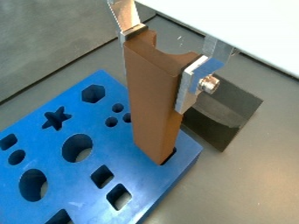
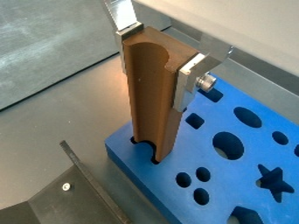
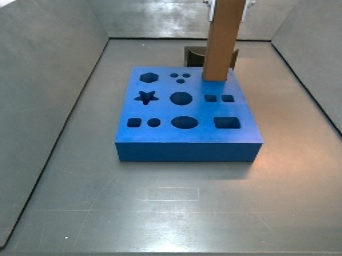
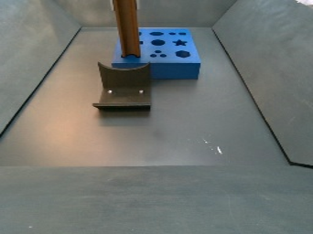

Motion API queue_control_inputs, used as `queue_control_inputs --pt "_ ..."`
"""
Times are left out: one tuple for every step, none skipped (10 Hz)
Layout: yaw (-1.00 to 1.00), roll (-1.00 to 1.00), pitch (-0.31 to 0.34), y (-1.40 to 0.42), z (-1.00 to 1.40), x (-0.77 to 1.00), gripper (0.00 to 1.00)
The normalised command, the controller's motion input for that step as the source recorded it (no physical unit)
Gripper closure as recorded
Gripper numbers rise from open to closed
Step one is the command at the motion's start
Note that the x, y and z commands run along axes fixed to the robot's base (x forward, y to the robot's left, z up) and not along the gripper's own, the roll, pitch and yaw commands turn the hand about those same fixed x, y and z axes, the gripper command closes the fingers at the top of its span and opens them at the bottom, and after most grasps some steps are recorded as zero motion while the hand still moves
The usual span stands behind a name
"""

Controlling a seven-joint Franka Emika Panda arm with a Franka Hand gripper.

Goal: Insert the arch object.

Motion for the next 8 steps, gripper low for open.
queue_control_inputs --pt "0.00 0.29 0.136 0.00 0.00 0.00 1.00" --pt "0.00 0.32 0.147 0.00 0.00 0.00 1.00" --pt "0.00 0.28 0.097 0.00 -0.07 0.00 1.00" --pt "0.00 0.21 0.000 0.00 -0.28 0.00 1.00" --pt "0.00 0.09 -0.030 0.00 -0.31 0.00 1.00" --pt "0.00 0.00 -0.084 0.00 -0.29 0.00 1.00" --pt "0.00 0.00 -0.106 0.00 -0.29 -0.01 1.00" --pt "0.00 0.00 -0.100 -0.01 -0.28 0.00 1.00"
